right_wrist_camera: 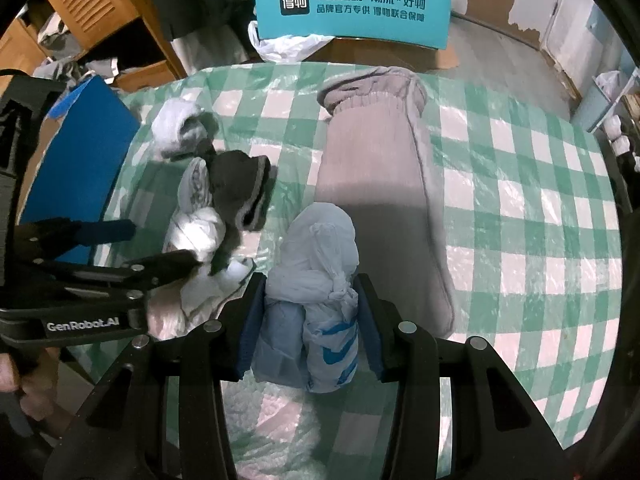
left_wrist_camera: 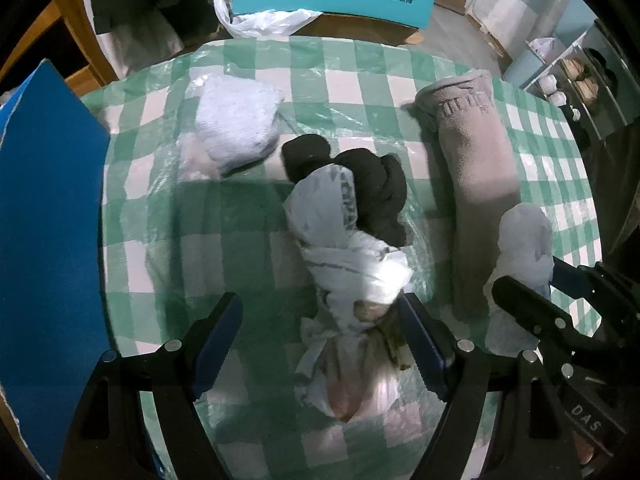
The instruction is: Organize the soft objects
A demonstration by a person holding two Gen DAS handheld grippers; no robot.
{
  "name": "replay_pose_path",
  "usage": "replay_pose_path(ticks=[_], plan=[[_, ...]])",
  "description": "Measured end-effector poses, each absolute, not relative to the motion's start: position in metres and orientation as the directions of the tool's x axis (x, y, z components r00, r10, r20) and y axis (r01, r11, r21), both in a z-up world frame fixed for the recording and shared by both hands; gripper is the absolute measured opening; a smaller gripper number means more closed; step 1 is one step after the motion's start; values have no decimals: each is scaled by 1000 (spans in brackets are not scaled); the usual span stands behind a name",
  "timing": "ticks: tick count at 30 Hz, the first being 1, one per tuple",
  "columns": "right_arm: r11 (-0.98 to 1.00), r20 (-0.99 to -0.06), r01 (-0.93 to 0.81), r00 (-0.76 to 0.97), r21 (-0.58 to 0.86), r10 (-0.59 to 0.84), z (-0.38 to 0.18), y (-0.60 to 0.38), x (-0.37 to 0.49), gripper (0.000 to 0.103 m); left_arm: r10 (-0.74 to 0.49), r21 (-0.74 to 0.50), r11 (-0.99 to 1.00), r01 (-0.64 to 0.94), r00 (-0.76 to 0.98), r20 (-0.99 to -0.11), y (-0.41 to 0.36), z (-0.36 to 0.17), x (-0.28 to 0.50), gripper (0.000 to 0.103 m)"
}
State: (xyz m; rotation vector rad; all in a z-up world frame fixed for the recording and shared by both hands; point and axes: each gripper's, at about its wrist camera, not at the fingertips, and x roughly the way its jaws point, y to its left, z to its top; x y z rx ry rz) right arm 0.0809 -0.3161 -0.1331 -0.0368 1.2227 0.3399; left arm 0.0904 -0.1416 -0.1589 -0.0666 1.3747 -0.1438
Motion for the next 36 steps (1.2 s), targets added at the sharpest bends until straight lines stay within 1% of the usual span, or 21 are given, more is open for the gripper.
replay_pose_path(ticks=[11, 13, 15, 16, 17, 21, 26, 36], plan=[[952, -930, -261, 284, 160, 235, -141, -325, 84, 43, -126, -115, 990, 76, 158, -979, -156, -174, 104, 82], [952, -932, -260, 279, 160, 233, -143, -326, 84, 43, -130, -119, 990, 80, 155, -979, -156, -176, 105, 80], [952, -933, -259, 274, 162, 233, -144, -326, 85, 43, -146, -134, 987, 84, 156, -977, -155, -176, 105, 66], [952, -934, -259, 270, 163, 234, -145, -325, 85, 43, -150, -139, 987, 85, 153, -977, -155, -176, 106, 62], [952, -935, -260, 268, 163, 233, -146, -325, 86, 43, -159, -148, 986, 83, 150, -976, -154, -176, 105, 54], [951, -936, -260, 264, 165, 235, -147, -325, 87, 43, -168, -156, 984, 88, 158, -973, -154, -172, 103, 49], [949, -934, -266, 267, 167, 239, -144, -324, 87, 43, -204, -190, 977, 93, 172, -964, -146, -159, 98, 48], [945, -925, -284, 291, 160, 244, -131, -317, 83, 43, -211, -185, 974, 127, 232, -950, -135, -129, 85, 48]])
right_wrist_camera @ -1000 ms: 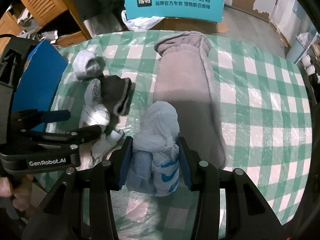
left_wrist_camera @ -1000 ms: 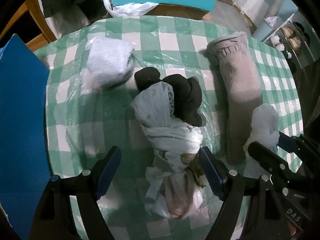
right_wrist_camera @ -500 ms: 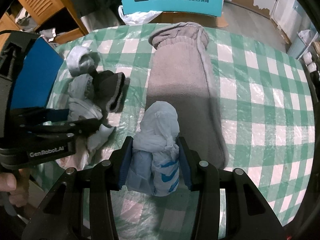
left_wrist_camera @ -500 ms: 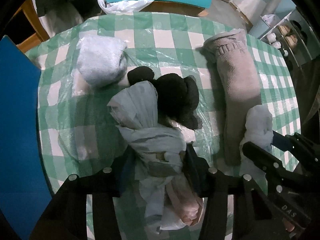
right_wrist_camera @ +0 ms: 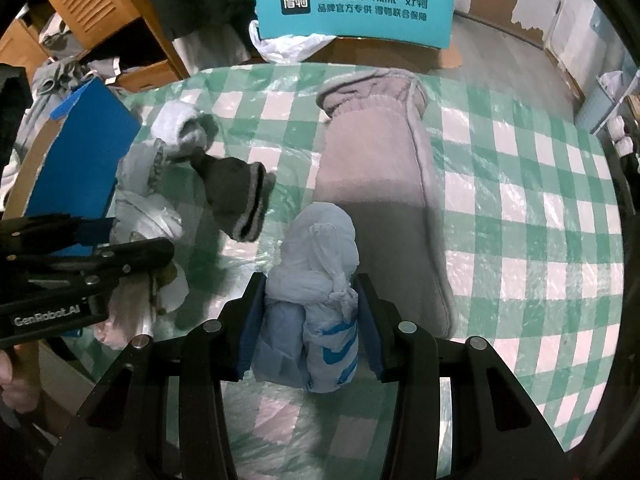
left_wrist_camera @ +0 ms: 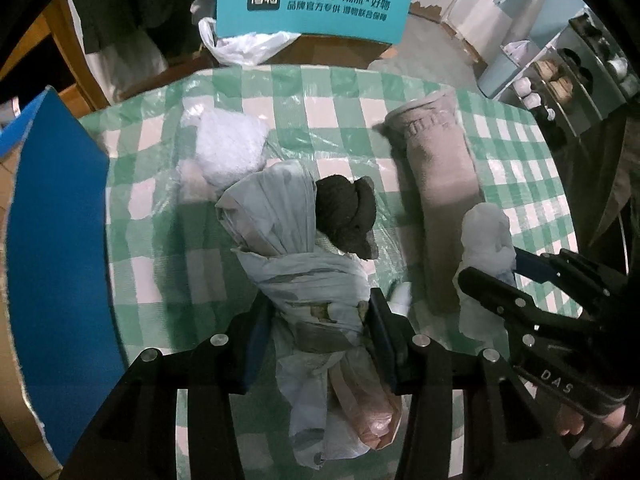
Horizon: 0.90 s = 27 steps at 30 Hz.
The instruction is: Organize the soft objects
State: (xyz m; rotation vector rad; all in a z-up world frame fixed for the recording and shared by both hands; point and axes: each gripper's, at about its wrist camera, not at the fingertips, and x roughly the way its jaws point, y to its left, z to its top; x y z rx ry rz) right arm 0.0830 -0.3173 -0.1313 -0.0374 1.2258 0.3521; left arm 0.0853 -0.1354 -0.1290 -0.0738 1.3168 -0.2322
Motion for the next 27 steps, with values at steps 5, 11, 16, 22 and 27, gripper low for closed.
replay_pose_path(ticks=[5, 11, 16, 22, 27], plan=[[942, -919, -297, 306, 158, 251, -123, -314, 79, 43, -185, -147, 976, 158, 266, -946, -136, -117, 77, 47], [939, -914, -317, 327, 133, 240, -110, -307, 73, 43, -163, -108, 976, 190, 306, -938, -136, -102, 67, 47], [936, -908, -328, 342, 125, 241, -100, -302, 69, 43, -157, -91, 975, 201, 338, -928, -134, -90, 59, 47], [932, -899, -343, 360, 119, 247, -87, -296, 65, 43, -153, -78, 976, 204, 380, -912, -128, -75, 52, 47], [927, -893, -356, 372, 113, 252, -79, -288, 62, 43, -142, -57, 976, 209, 415, -899, -123, -64, 45, 47]])
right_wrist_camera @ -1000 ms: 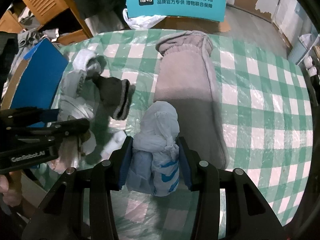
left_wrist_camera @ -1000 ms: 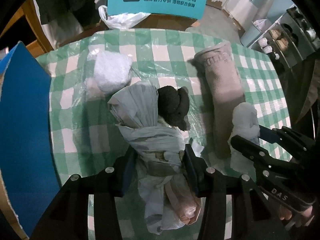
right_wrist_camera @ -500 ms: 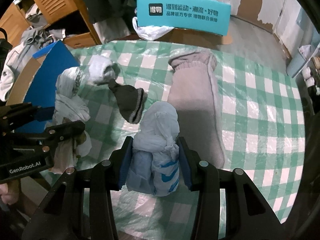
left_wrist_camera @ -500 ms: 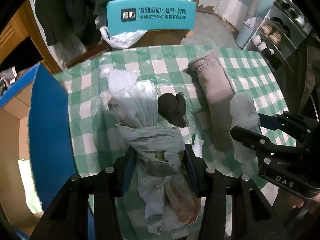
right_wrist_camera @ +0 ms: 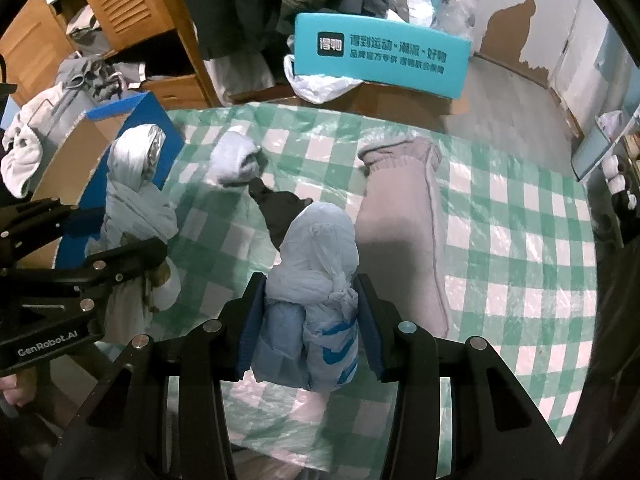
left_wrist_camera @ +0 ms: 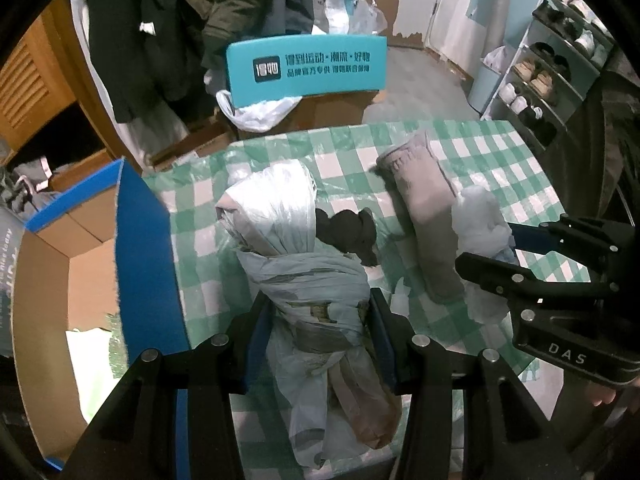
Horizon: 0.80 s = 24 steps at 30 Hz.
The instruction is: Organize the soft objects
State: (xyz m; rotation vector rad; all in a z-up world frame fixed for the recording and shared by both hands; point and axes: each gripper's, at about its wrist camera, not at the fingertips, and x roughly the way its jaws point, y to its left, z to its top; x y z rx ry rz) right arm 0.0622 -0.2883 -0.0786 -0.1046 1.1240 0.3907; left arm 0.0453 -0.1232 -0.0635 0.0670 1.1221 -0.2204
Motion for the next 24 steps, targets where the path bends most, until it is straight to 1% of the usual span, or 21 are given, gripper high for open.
replay_pose_path(ticks=[13, 24], plan=[[908, -872, -406, 404, 100, 277, -51, -262, 54, 43, -193, -121, 976, 179, 474, -859, -94, -36, 31, 47], [894, -858, -441, 423, 87, 292, -32, -237, 53, 43, -180, -118, 982, 150, 525, -832, -66, -16, 18, 47]])
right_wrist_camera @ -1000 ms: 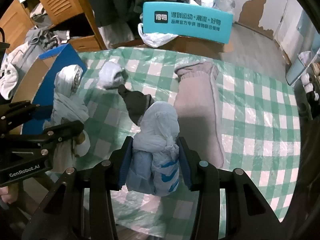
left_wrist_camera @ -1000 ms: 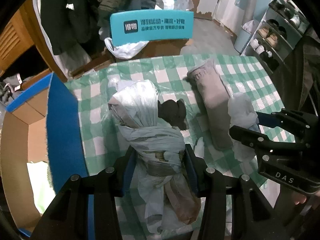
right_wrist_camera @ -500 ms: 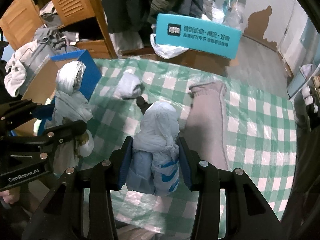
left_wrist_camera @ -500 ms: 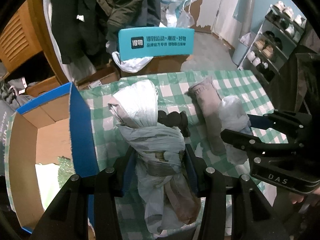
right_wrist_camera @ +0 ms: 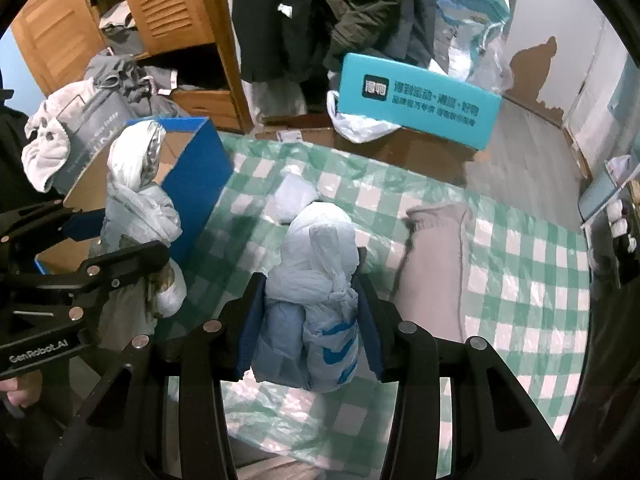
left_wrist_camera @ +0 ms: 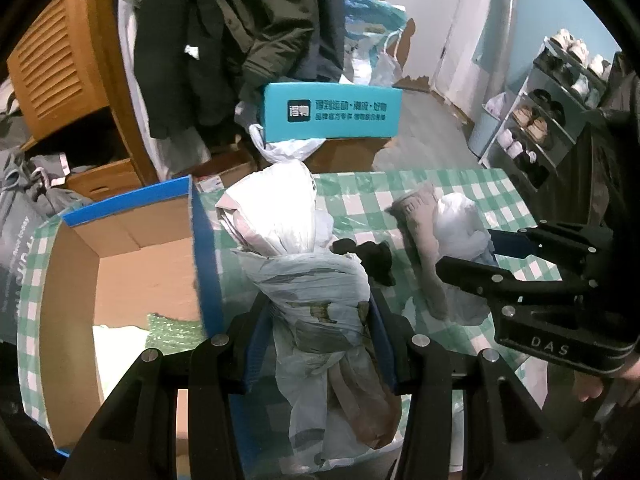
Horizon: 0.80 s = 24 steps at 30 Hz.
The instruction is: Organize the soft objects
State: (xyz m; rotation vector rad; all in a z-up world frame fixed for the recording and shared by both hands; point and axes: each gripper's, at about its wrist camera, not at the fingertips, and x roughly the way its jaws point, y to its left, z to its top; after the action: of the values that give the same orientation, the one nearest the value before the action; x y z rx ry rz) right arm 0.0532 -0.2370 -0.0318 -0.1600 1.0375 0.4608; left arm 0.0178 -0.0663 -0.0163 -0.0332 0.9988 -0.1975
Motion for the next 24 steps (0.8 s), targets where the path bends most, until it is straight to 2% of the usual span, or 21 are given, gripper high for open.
replay_pose_path(ticks=[24], plan=[[826, -836, -555, 403, 101, 372, -4, -154, 54, 43, -146, -151, 988, 37, 549, -823, 10, -13, 3, 47]])
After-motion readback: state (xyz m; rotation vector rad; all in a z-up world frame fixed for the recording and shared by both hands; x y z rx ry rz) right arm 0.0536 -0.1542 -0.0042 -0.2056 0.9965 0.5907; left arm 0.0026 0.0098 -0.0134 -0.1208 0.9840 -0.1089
